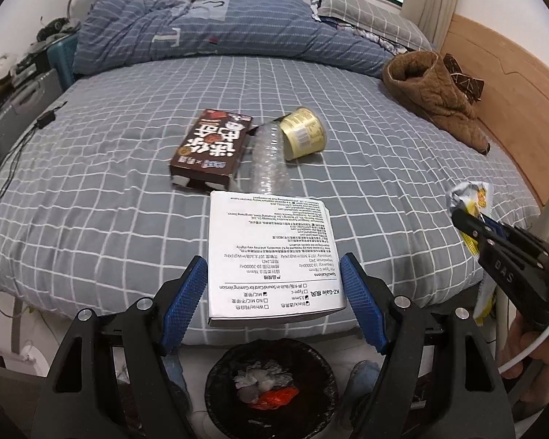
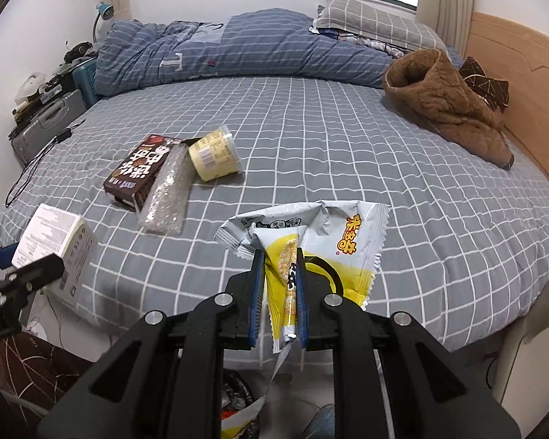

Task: Collect trash
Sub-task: 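Carry the white box and yellow wrapper with both tools down to the bin, then open the left tool over the bin while the right tool releases the yellow wrapper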

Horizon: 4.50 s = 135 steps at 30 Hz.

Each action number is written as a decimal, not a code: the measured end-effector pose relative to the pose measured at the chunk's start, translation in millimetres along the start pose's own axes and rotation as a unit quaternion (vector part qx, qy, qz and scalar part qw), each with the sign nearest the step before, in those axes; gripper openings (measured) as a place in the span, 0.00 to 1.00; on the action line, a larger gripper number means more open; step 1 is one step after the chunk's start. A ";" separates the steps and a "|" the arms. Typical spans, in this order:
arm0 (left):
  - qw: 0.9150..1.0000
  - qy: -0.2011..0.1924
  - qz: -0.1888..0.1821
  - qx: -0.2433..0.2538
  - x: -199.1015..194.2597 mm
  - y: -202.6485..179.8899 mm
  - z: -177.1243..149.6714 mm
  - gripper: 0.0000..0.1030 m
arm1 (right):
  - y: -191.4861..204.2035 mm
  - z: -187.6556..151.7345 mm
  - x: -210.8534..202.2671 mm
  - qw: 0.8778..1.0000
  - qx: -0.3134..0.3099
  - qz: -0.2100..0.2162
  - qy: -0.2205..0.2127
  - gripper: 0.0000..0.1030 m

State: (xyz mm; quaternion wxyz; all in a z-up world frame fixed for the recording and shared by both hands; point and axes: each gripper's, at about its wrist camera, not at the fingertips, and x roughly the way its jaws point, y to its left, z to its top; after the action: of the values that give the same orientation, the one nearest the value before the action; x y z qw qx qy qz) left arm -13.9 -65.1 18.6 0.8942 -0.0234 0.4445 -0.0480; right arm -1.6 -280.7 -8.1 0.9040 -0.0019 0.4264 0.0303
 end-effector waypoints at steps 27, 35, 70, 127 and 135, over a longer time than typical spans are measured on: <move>1.000 0.004 0.002 0.000 -30.3 21.2 -54.2 0.71 | 44.7 -67.9 -57.2 1.000 0.005 0.019 0.010 0.14; 1.000 0.012 0.003 0.003 -33.6 22.8 -72.4 0.71 | 56.7 -93.4 -61.4 1.000 0.006 0.017 0.024 0.15; 0.995 0.102 -0.010 0.005 25.9 25.0 -170.5 0.71 | 78.2 -191.6 -6.8 0.992 0.023 0.013 0.122 0.15; 0.987 0.144 0.052 -0.058 75.7 131.5 -194.3 0.94 | 166.5 -213.8 87.6 0.972 -0.040 0.060 0.225 0.32; 0.986 0.146 0.047 -0.058 79.2 132.5 -194.3 0.94 | 171.9 -220.5 89.9 0.972 -0.042 0.058 0.222 0.49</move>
State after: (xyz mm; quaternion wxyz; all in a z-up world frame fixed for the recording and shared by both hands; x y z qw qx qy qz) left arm -112.7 58.4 -172.7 0.8178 -0.0473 0.5733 0.0170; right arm -124.2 -110.8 -213.9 0.7827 -0.0215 0.6140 0.0994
